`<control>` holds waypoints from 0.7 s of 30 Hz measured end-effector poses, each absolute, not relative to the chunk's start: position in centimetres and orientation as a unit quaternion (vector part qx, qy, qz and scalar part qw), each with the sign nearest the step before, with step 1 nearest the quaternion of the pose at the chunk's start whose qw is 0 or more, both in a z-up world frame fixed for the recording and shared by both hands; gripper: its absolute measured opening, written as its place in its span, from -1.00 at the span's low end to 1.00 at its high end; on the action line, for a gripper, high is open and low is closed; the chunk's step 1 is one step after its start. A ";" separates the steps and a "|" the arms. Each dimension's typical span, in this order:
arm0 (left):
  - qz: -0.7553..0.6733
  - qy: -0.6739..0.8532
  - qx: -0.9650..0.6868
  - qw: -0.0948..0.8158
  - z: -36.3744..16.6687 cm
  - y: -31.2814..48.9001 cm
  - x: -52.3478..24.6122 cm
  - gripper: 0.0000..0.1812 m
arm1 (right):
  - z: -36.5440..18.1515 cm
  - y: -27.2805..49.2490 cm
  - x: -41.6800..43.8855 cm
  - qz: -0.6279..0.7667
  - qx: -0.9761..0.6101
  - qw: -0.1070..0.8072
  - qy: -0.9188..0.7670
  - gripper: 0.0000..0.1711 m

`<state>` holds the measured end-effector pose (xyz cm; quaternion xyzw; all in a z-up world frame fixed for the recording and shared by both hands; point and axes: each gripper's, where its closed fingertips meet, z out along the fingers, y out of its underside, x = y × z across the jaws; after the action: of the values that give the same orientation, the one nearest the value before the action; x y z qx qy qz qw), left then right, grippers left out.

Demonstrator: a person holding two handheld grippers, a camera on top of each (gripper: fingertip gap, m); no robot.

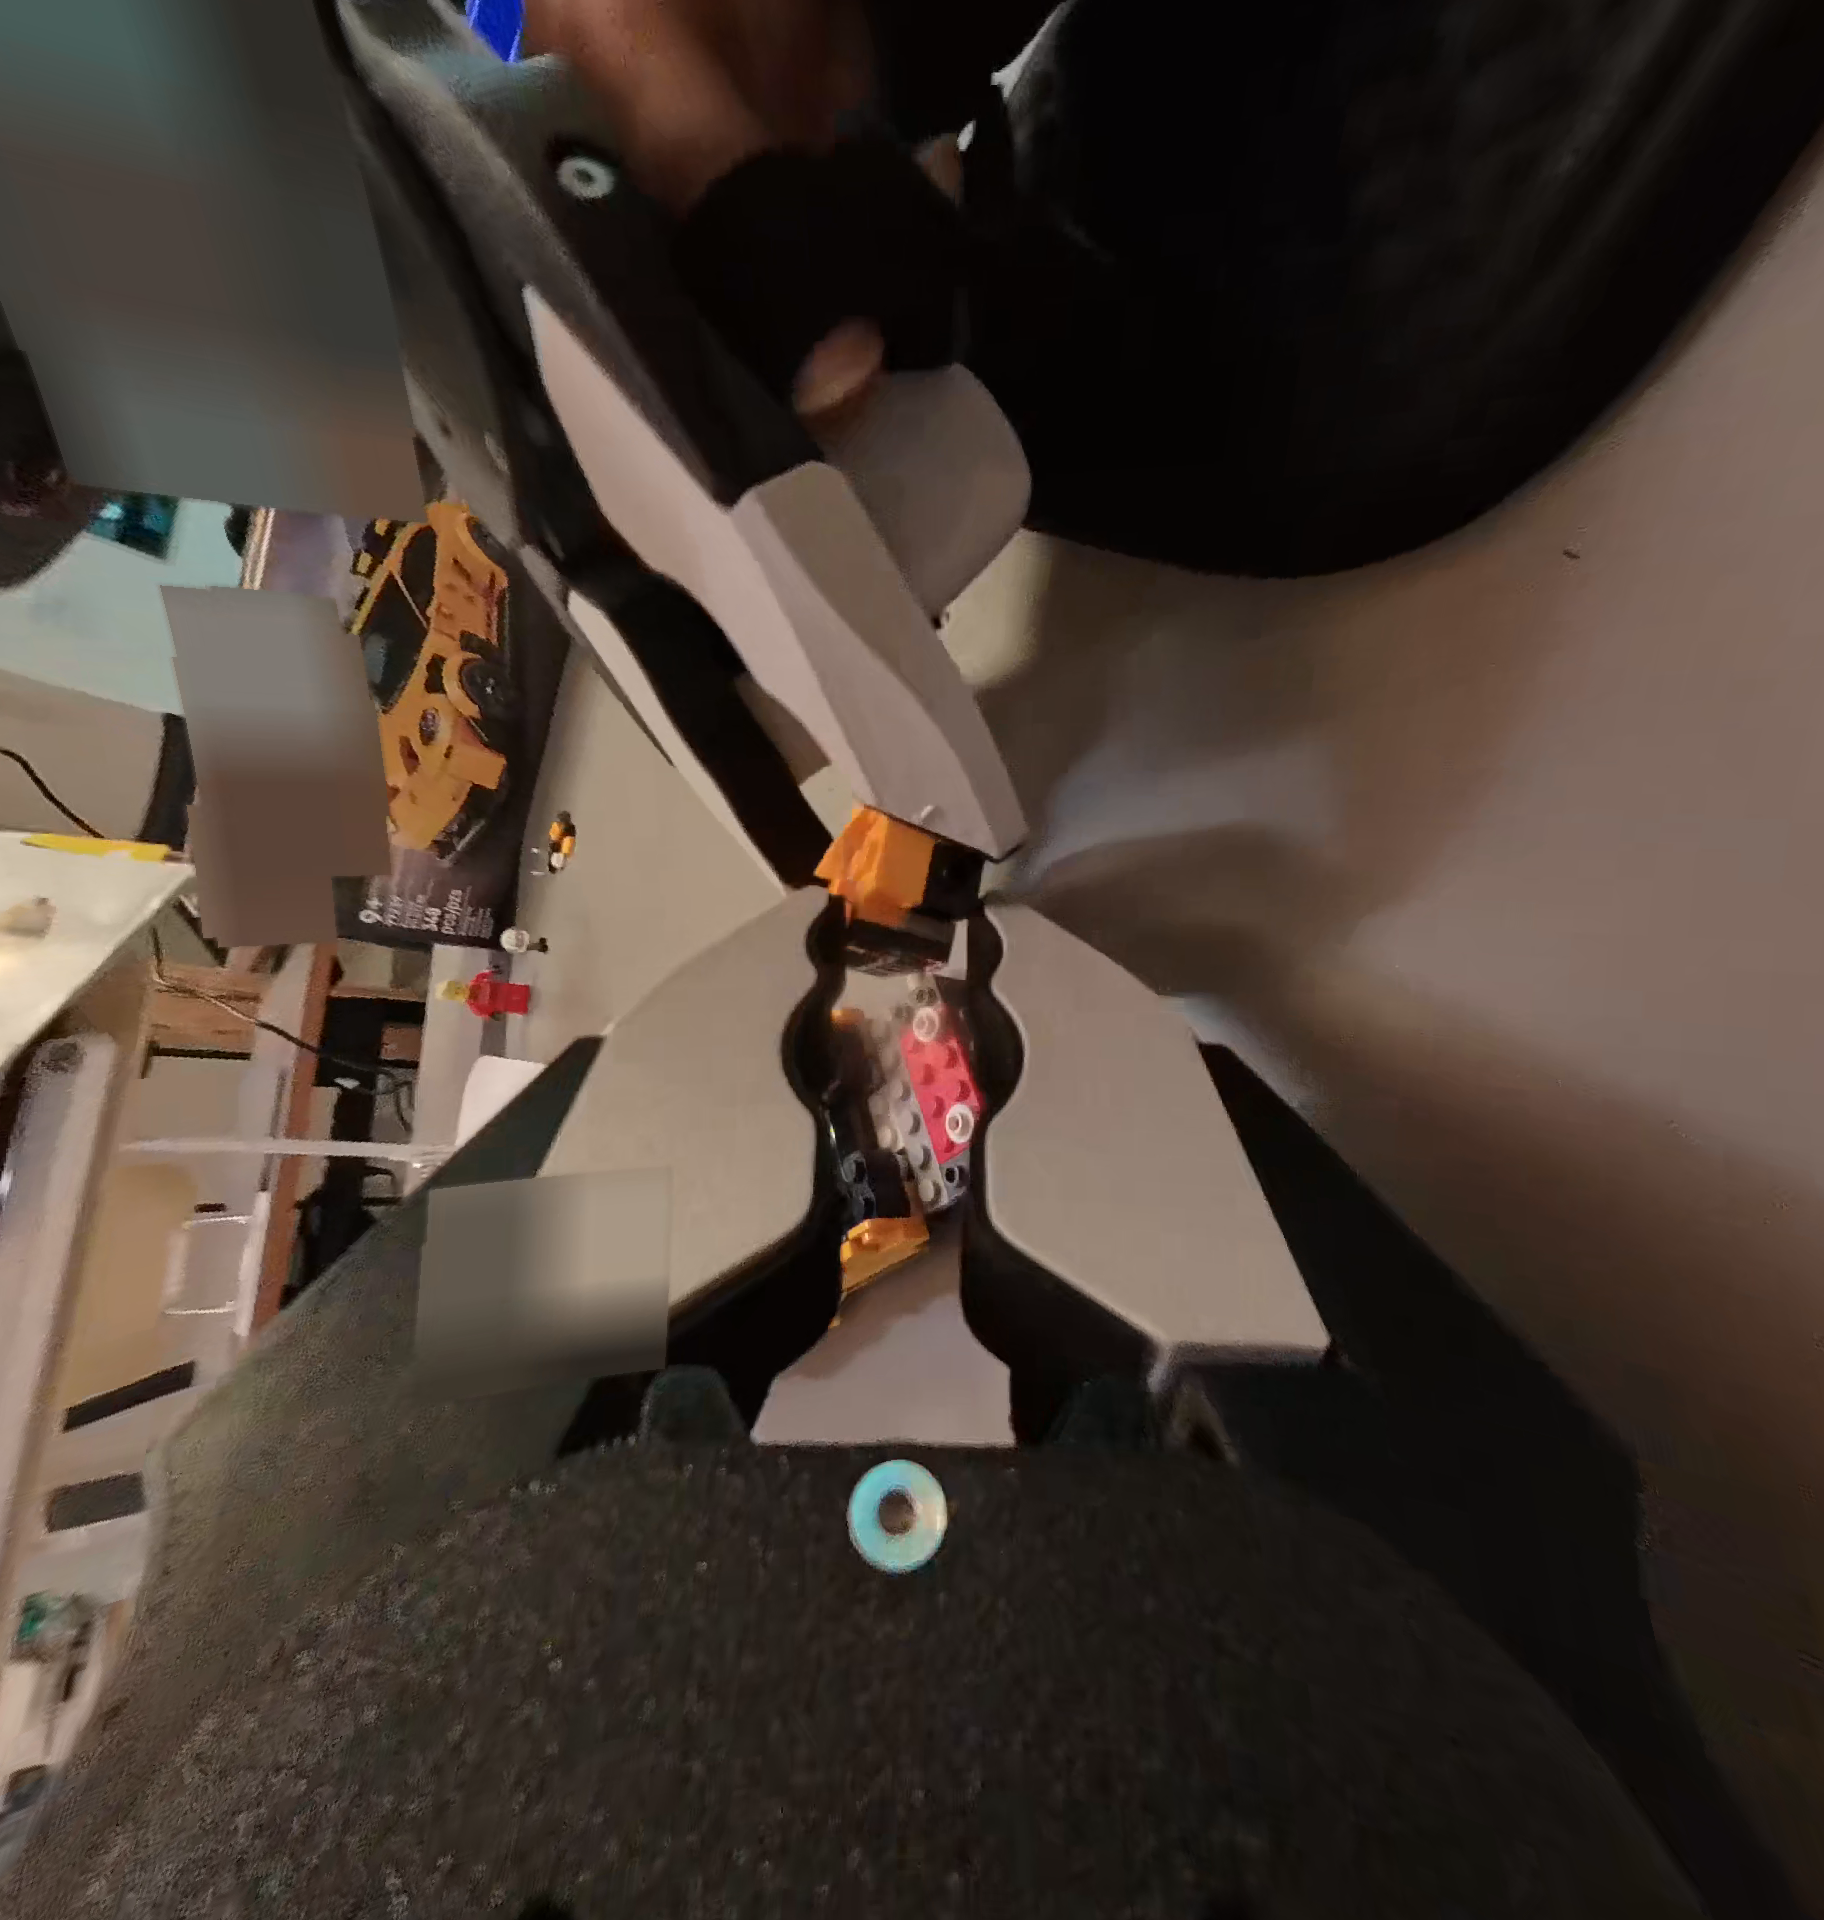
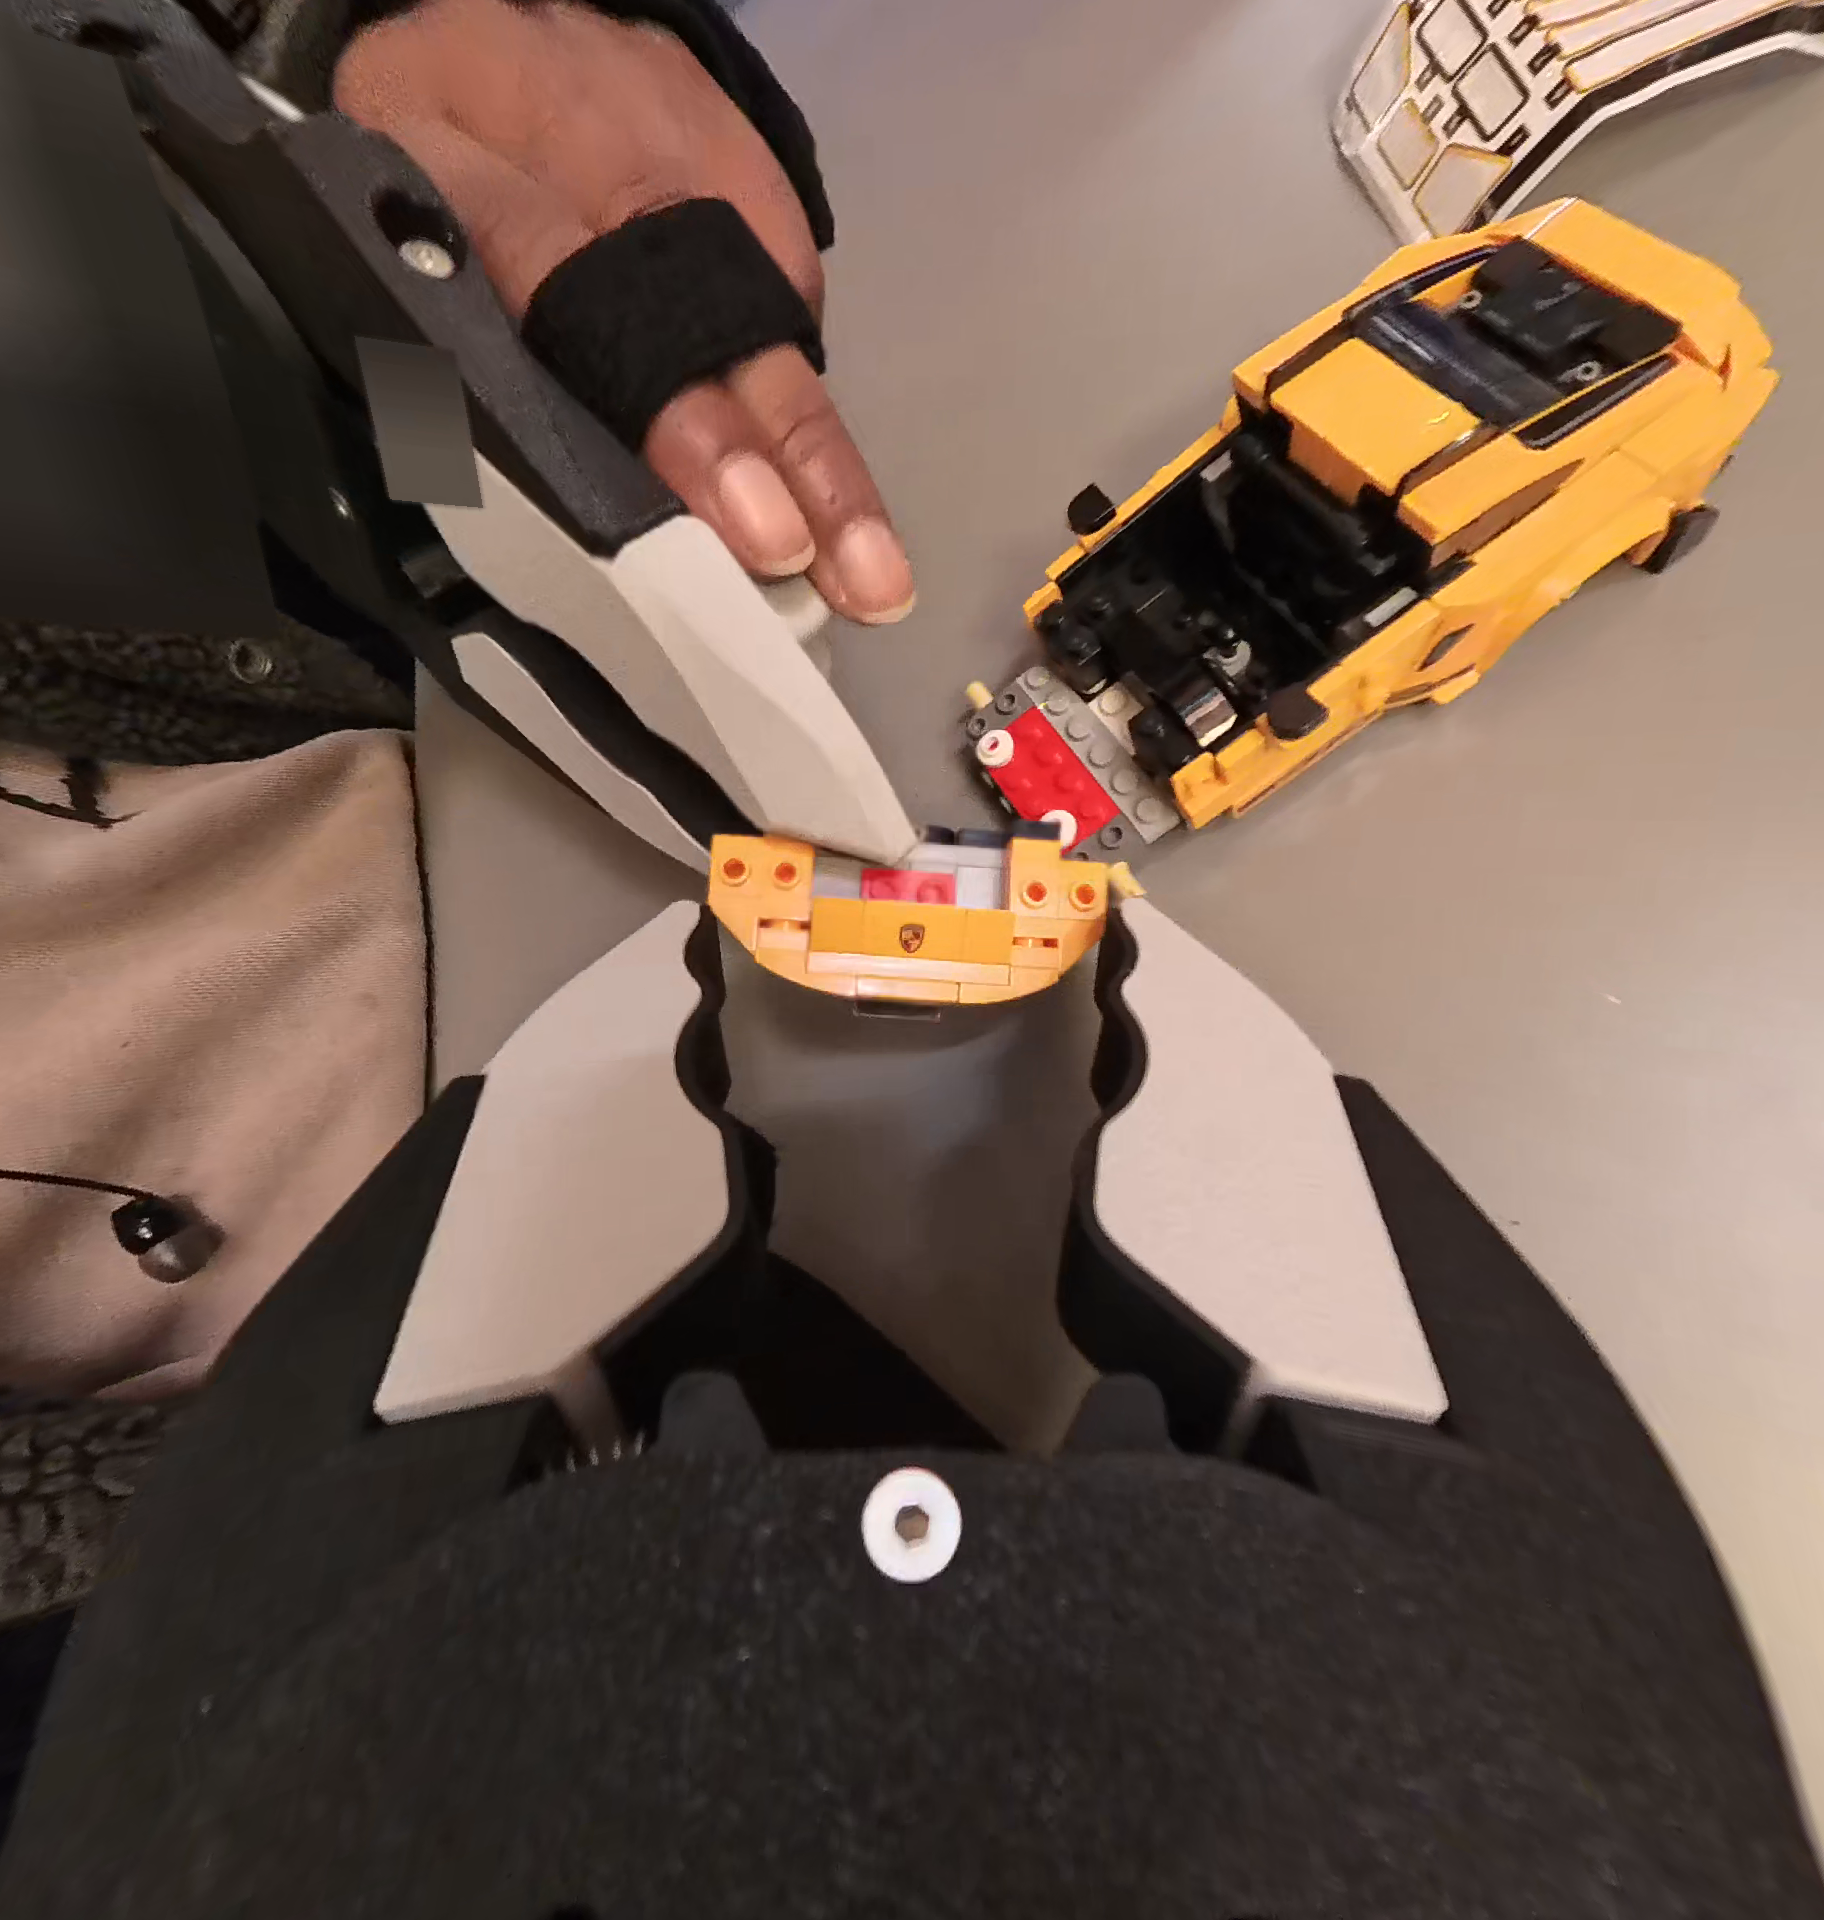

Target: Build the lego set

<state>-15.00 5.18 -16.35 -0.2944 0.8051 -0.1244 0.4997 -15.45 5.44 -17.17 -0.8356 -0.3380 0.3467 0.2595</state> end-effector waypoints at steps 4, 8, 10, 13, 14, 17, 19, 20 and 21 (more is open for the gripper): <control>-0.117 0.798 -0.290 0.515 -15.9 5.2 -14.9 -0.78 | -16.7 5.5 -15.5 0.365 -0.829 0.265 -0.329 -0.19; -0.234 0.729 -0.380 0.518 -13.5 6.2 -14.7 -0.79 | -13.5 6.6 -15.0 0.399 -0.785 0.351 -0.319 -0.12; -0.337 0.665 -0.441 0.500 -11.8 7.0 -14.9 -0.79 | -11.4 7.1 -14.4 0.395 -0.751 0.413 -0.331 -0.08; -0.492 0.566 -0.495 0.440 -9.6 7.7 -15.3 -0.79 | -9.9 7.6 -13.7 0.364 -0.721 0.477 -0.347 -0.16; -0.531 0.540 -0.504 0.415 -9.1 7.7 -15.4 -0.79 | -9.7 7.7 -13.7 0.359 -0.713 0.491 -0.348 -0.19; -0.608 0.489 -0.512 0.358 -8.4 7.5 -15.5 -0.79 | -9.2 7.8 -14.1 0.377 -0.695 0.510 -0.338 -0.30; -0.637 0.471 -0.510 0.336 -8.1 7.2 -15.5 -0.79 | -9.0 7.8 -14.2 0.383 -0.689 0.517 -0.334 -0.36; -0.646 0.466 -0.508 0.328 -8.0 7.0 -15.5 -0.79 | -9.1 7.8 -14.2 0.385 -0.688 0.517 -0.334 -0.38; -0.653 0.463 -0.506 0.323 -7.9 6.9 -15.5 -0.79 | -9.1 7.7 -14.3 0.385 -0.686 0.518 -0.335 -0.42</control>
<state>-15.47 6.91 -7.93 -0.5056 0.4629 -0.6526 0.3227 -14.32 7.73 -9.07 -0.6864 -0.3353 0.3853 0.5176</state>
